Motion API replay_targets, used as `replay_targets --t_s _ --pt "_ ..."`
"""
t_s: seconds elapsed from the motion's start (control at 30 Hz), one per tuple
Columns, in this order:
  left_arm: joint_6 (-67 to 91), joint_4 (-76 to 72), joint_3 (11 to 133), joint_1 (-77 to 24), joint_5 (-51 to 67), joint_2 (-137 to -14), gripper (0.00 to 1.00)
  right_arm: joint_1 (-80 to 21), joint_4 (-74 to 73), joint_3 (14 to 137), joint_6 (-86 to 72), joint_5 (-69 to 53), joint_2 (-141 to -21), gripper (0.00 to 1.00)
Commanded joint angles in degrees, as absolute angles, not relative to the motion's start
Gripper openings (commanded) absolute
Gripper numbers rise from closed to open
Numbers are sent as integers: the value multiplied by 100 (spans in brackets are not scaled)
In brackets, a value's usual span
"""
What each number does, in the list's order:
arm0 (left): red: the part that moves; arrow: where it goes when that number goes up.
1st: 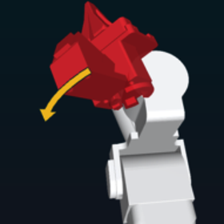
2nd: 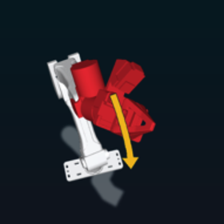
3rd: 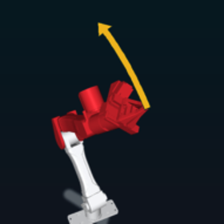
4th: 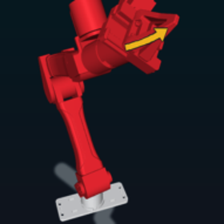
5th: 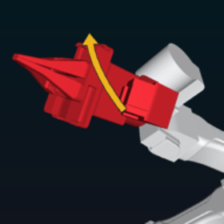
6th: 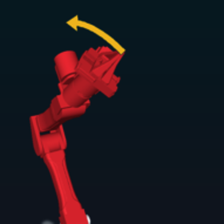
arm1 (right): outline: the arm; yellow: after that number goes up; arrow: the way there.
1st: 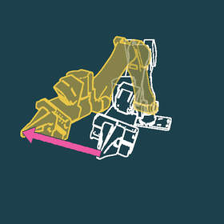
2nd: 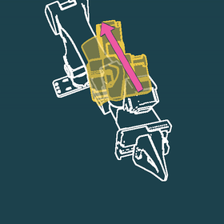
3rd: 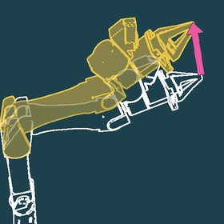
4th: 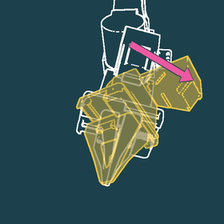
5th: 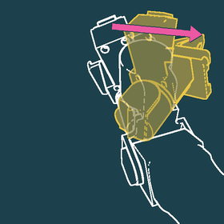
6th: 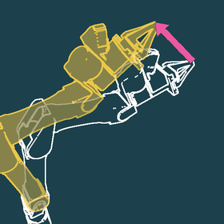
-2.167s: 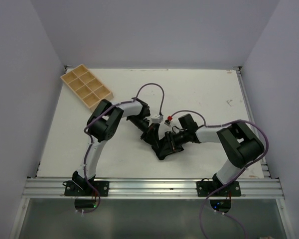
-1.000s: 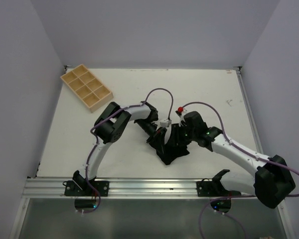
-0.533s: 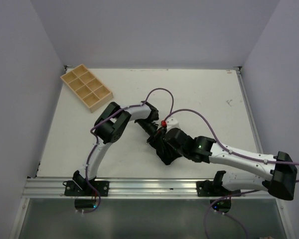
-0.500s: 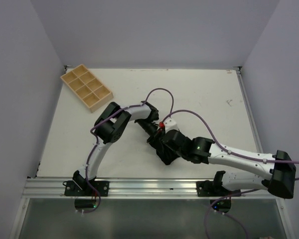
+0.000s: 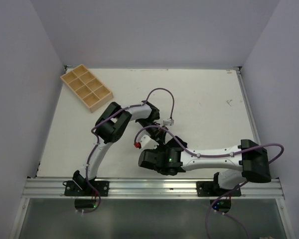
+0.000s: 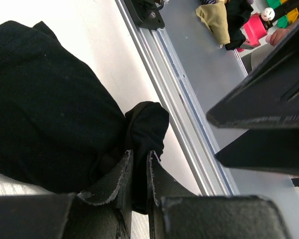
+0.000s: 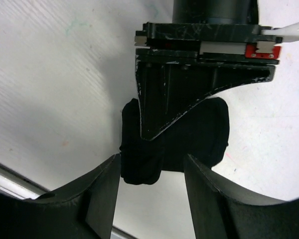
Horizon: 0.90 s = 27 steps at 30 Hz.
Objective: Roll the underwear
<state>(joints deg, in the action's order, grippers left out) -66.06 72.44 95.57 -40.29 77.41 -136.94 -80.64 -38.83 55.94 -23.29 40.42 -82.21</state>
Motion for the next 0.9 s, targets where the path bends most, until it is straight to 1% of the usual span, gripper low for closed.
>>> replay_targets --t_s 0.0,0.17,0.3,0.53,0.87 --pt "-6469 6847 9694 -4078 7330 -13869 3 -8103 -4104 6002 -1943 4298 -8638 58" --pt "-6276 6706 9712 -4069 7269 -13878 3 -8139 -4394 6345 -1688 4228 -9367 59" --pt "-6214 6662 9712 -4078 7242 -13887 3 -8165 -4859 6635 -1793 4245 -9868 59" --pt "-6100 6583 9712 -4069 7189 -13887 3 -8174 -5299 6829 -1960 4254 -10458 60" --pt "-6003 6530 9703 -4078 7154 -13896 3 -8156 -5230 6776 -1881 4131 -10819 62"
